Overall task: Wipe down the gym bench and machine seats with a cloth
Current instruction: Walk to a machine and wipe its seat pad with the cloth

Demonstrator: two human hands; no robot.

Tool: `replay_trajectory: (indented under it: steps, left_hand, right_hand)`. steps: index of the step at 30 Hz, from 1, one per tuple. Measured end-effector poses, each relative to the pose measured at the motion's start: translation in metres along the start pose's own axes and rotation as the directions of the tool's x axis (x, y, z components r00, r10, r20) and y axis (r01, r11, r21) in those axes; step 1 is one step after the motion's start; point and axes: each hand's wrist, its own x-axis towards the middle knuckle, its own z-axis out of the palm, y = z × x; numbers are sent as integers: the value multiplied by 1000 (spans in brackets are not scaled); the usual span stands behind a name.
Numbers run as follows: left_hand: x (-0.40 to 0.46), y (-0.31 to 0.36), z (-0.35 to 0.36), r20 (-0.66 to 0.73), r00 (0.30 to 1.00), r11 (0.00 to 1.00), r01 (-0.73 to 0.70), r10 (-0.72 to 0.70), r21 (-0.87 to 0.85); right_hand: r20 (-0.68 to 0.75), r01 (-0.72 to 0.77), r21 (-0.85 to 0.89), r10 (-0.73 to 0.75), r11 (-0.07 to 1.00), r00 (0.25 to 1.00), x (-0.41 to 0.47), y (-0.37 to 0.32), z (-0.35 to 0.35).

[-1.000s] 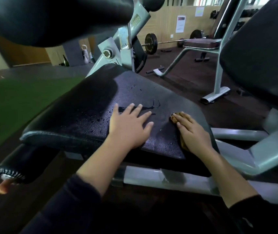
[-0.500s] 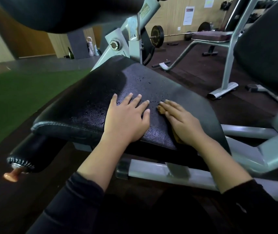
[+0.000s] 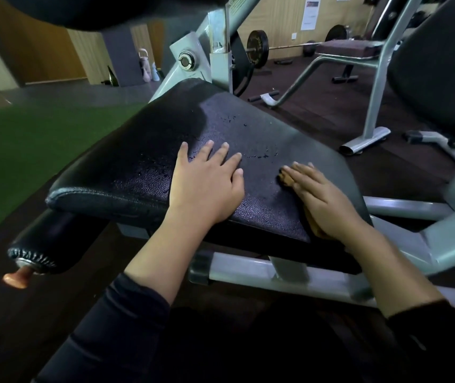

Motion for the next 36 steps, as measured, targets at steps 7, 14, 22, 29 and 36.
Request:
replay_trajectory:
  steps: [7, 14, 22, 29, 36]
  left_hand:
    - [1, -2, 0, -17, 1000, 1000, -2, 2, -17]
    - [0, -1, -1, -14, 1000, 1000, -4, 4, 3]
    - [7, -5, 0, 7, 1000, 1000, -3, 3, -12]
    - [17, -7, -1, 61, 998, 1000, 7, -7, 2]
    - [62, -24, -3, 187, 981, 998, 43, -52, 47]
  right_hand:
    - [29, 311, -153, -310, 938, 950, -48, -60, 24]
    - [26, 114, -9, -113, 993, 993, -18, -8, -3]
    - [48, 422, -133, -419, 897, 907, -43, -57, 19]
    - [130, 343, 75, -350, 936, 928, -17, 3, -15]
    - [110, 333, 51, -337, 942, 935, 23, -15, 8]
